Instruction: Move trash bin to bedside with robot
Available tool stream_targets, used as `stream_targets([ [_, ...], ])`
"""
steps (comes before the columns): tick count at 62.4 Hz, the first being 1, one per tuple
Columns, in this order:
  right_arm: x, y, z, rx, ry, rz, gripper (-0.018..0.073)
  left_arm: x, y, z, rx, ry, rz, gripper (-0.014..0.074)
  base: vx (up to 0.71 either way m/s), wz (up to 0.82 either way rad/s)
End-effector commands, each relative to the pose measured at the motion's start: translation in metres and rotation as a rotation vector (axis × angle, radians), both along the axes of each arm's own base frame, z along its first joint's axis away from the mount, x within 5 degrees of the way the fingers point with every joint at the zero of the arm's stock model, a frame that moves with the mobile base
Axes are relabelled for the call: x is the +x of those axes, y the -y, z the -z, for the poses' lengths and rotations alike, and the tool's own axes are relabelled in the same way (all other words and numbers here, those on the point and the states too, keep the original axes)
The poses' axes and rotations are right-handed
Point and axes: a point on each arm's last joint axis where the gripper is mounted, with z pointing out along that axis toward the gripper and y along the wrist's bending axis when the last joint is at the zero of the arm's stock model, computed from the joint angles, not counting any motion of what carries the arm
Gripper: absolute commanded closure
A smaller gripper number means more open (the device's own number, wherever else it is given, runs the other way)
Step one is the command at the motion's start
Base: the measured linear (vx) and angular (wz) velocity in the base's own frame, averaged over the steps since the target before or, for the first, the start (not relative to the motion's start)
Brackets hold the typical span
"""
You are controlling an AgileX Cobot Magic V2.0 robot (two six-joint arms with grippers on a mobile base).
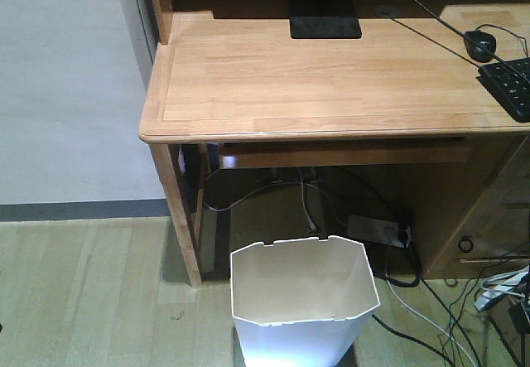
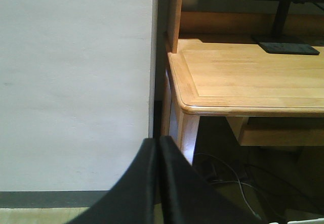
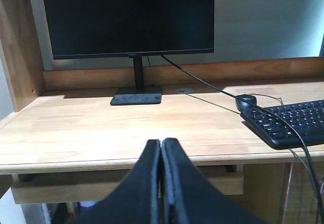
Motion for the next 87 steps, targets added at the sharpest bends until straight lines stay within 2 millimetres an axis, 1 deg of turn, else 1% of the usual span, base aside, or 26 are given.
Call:
stream_targets([
  [1, -0.0010, 0.0001, -0.0059, -0.016, 0.088, 0.001, 0.0568, 0.0006, -0.0002, -0.0007, -0.010, 0.065, -0.003, 0.0602, 0.00, 0.00],
  [87, -0.0013, 0.0001, -0.0083, -0.014, 0.108, 0.002, 0.0568, 0.0006, -0.0002, -0.0007, -0.010, 0.065, -0.003, 0.0602, 0.00, 0.00],
])
